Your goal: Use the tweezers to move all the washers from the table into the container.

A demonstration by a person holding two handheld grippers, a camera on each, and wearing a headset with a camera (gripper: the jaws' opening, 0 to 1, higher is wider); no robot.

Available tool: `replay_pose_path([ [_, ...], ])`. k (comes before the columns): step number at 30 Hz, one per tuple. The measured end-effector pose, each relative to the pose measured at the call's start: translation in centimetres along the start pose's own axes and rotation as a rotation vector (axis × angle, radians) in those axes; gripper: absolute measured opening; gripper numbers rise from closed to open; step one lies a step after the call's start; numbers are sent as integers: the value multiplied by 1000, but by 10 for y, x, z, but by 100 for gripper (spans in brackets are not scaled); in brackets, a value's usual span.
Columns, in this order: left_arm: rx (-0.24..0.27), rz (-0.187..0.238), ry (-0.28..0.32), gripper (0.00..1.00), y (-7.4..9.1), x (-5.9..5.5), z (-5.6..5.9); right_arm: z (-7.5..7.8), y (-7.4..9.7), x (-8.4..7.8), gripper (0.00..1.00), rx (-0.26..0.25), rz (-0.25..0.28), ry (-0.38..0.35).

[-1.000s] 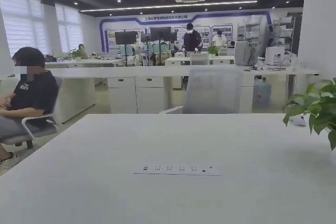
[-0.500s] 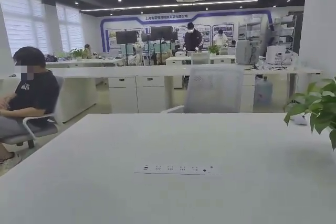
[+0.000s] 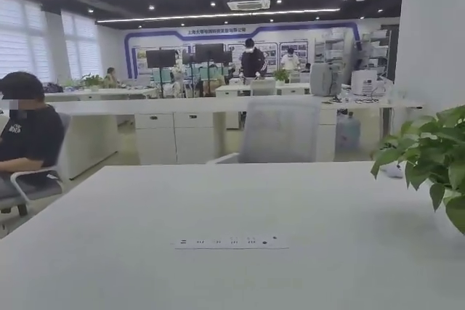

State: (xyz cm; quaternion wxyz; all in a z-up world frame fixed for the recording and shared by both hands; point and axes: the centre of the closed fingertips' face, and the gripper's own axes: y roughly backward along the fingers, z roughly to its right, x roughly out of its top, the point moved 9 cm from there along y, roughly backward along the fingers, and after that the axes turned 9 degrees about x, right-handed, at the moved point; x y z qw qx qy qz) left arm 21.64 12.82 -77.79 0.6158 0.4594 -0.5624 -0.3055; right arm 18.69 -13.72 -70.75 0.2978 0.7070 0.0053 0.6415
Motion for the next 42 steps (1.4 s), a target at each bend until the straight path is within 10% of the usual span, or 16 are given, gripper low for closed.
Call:
replay_pose_path([
  [13,6,-168,-193,0,-5,9,1,6,10,-12,79,-90,24,-56],
  [22,21,-183,-159,1,-3,12,4,-3,14,-8,83,-114,48,-76],
  [29,72,-74,70,25,10,-1,11,0,8,-11,87,-122,-9,-62],
  [42,455,239,410,63,76,-55,27,5,8,-12,97,-155,52,-79],
])
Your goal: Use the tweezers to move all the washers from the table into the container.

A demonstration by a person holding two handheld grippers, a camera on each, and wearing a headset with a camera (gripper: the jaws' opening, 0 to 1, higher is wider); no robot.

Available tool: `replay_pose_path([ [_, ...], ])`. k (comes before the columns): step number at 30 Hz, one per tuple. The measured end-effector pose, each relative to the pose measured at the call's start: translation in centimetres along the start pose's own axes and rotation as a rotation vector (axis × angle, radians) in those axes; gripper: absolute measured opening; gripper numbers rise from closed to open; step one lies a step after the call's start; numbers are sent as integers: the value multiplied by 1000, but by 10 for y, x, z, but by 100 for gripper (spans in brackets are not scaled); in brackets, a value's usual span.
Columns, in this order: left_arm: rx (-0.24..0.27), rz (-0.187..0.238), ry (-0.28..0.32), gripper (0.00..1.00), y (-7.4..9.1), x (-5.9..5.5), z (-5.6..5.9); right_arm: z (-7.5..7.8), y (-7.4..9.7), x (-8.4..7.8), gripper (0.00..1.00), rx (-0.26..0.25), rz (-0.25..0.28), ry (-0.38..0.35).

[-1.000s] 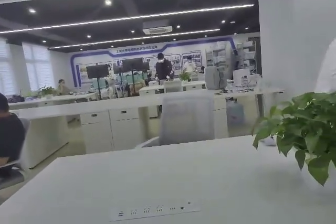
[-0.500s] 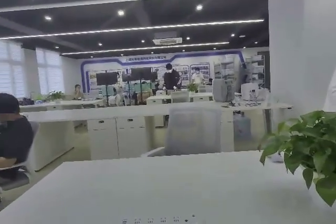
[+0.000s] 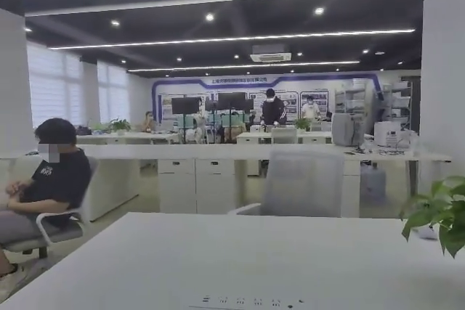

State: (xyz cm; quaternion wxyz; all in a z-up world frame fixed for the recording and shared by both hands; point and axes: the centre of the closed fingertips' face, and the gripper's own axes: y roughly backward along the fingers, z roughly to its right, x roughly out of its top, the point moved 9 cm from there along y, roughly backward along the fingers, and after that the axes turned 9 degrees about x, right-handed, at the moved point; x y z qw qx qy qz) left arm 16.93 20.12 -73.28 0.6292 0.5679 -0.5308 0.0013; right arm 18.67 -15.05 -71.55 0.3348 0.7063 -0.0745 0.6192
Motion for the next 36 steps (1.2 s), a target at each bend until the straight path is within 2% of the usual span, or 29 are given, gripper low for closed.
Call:
replay_pose_path([
  [1,44,66,45,64,6,2,-3,1,0,1,98,-9,17,-3],
  [2,68,116,73,67,10,4,-5,1,1,2,99,-13,26,-4],
  [3,92,177,127,69,15,6,-6,1,2,3,99,-21,39,-3],
  [4,113,219,161,72,18,8,-7,1,2,3,99,-23,43,-3],
  [5,149,287,202,75,23,11,-8,1,3,3,99,-23,54,-4],
  [7,169,378,251,81,28,16,-6,1,3,4,99,-27,70,-6],
  [9,197,438,300,85,31,19,-6,0,2,6,99,-27,83,-2],
  [12,218,571,423,97,34,23,-6,-1,2,8,99,-36,100,7],
  [17,213,732,625,99,38,24,-9,0,3,10,99,-54,124,10],
  [19,238,752,661,99,38,22,-10,1,4,10,99,-59,128,-2],
  [23,239,722,674,99,31,20,-5,2,4,9,99,-70,129,-6],
  [26,227,686,632,99,25,21,2,3,5,6,99,-75,113,-10],
  [27,235,672,571,99,24,23,3,4,5,5,99,-80,110,-16],
  [29,248,671,521,99,24,26,5,6,7,4,99,-93,108,-22],
  [32,238,652,520,99,23,24,7,9,9,4,99,-111,126,-45],
  [36,228,626,533,99,21,22,7,10,10,3,99,-123,118,-44],
])
